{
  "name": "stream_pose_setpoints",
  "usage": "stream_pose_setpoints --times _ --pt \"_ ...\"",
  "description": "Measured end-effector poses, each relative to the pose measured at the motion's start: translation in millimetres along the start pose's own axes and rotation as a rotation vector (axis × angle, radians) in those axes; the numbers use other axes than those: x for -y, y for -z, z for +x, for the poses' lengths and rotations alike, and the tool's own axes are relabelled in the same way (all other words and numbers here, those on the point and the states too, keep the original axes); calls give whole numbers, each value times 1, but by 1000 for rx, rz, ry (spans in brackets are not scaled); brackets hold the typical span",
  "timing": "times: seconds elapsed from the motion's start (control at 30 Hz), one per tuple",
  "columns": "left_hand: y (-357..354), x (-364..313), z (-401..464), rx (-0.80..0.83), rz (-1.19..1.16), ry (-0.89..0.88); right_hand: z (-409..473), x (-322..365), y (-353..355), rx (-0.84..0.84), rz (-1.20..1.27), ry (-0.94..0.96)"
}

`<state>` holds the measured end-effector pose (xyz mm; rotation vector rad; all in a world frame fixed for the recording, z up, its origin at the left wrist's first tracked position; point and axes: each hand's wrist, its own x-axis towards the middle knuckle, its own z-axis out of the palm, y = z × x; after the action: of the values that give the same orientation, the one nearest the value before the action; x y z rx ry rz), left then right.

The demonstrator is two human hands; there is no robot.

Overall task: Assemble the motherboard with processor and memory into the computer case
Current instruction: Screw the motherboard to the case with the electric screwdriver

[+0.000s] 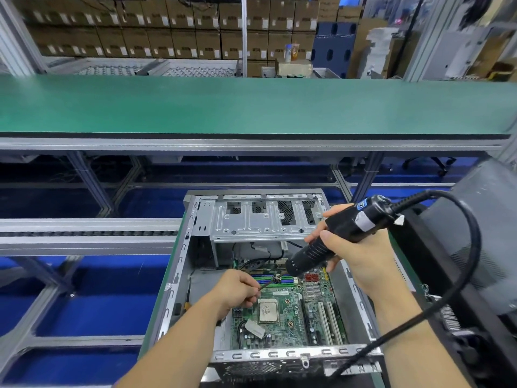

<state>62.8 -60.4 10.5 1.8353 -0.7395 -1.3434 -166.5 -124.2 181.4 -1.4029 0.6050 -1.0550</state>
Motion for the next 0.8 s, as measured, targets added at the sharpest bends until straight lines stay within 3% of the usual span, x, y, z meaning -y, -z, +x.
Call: stream_pose_setpoints --times 0.47,0.63,0.8 --pt "-3 -4 -7 84 128 -18 5 4 -5 -14 -25 -34" --pt "-8 -3 -9 193 560 -194 11 14 -9 57 -124 -105" --pt "-11 -1 -14 404 781 -176 16 23 -14 176 -193 -169"
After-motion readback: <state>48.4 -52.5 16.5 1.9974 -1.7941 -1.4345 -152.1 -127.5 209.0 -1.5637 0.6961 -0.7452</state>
